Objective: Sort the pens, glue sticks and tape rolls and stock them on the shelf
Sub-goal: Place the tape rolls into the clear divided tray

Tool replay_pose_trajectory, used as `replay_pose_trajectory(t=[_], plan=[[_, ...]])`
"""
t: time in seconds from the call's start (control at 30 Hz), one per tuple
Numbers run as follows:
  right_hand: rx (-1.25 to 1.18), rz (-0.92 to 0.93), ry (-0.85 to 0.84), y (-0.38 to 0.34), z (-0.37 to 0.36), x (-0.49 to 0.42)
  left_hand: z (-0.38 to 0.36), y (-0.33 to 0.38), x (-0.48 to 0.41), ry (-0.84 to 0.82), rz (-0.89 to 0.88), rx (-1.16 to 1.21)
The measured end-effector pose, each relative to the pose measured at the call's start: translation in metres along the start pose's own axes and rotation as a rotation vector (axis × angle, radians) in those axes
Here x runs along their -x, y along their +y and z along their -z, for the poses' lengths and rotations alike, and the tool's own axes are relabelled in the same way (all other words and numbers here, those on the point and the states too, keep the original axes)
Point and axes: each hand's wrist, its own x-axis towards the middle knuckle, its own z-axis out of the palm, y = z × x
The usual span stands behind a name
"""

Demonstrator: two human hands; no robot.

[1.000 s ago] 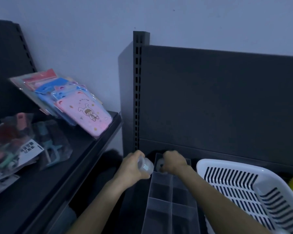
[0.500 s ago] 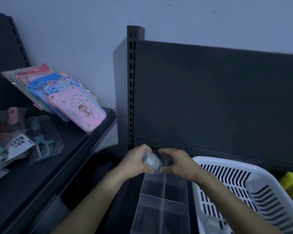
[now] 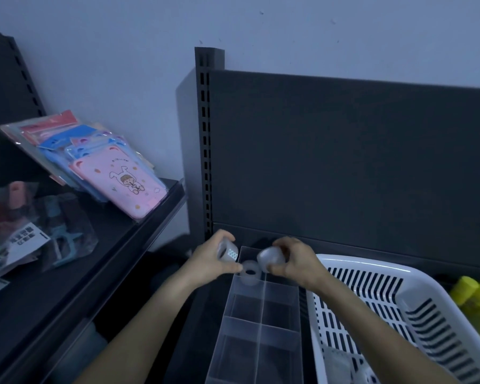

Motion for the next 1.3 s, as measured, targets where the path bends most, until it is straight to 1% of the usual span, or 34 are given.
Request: replay_pose_trajectory(t=[0.13, 0.23, 0.33, 0.47, 0.6, 0.67, 0.73, 0.8, 0.83, 0.93, 1.0, 1.07, 1.1, 1.17, 1.23, 1.3], plan=[[0.057, -0.024, -0.044, -0.008, -0.023, -0.022, 0.005, -0.010, 0.002, -0.035, 0.076, 0.048], [0.082, -0.034, -0.102, -0.012, -0.040, -0.030, 0.009, -0.021, 0.006, -0.045, 0.070, 0.011], [0.158, -0.048, -0.134, -0.013, -0.045, -0.032, 0.013, -0.031, 0.009, -0.014, 0.076, -0.016], [0.363, -0.028, -0.138, -0.015, -0.047, -0.036, 0.014, -0.036, 0.008, 0.049, 0.085, -0.008], [0.507, -0.004, -0.151, -0.016, -0.051, -0.037, 0.015, -0.038, 0.002, 0.109, 0.072, -0.032], [0.545, -0.006, -0.183, -0.017, -0.051, -0.037, 0.016, -0.039, -0.001, 0.119, 0.064, -0.067], [0.501, -0.019, -0.205, -0.020, -0.045, -0.036, 0.014, -0.033, -0.003, 0.129, 0.043, -0.104], [0.392, -0.004, -0.165, -0.022, -0.031, -0.031, 0.009, -0.023, -0.007, 0.136, -0.001, -0.128], [0.328, 0.008, -0.117, -0.022, -0.021, -0.025, 0.006, -0.015, -0.008, 0.126, -0.029, -0.129], [0.174, -0.012, 0.068, -0.012, 0.017, 0.008, -0.011, 0.012, -0.016, 0.053, -0.099, -0.124], [0.107, -0.054, 0.178, 0.007, 0.038, 0.036, -0.030, 0.026, -0.025, -0.013, -0.127, -0.162], [0.075, -0.121, 0.251, 0.026, 0.051, 0.063, -0.052, 0.035, -0.035, -0.071, -0.129, -0.280], [0.065, -0.153, 0.267, 0.036, 0.053, 0.074, -0.062, 0.038, -0.040, -0.090, -0.127, -0.385], [0.062, -0.212, 0.267, 0.053, 0.055, 0.090, -0.077, 0.040, -0.048, -0.117, -0.112, -0.643], [0.064, -0.231, 0.263, 0.066, 0.054, 0.102, -0.086, 0.038, -0.052, -0.138, -0.105, -0.886], [0.061, -0.231, 0.271, 0.077, 0.052, 0.108, -0.090, 0.033, -0.056, -0.153, -0.109, -1.053]])
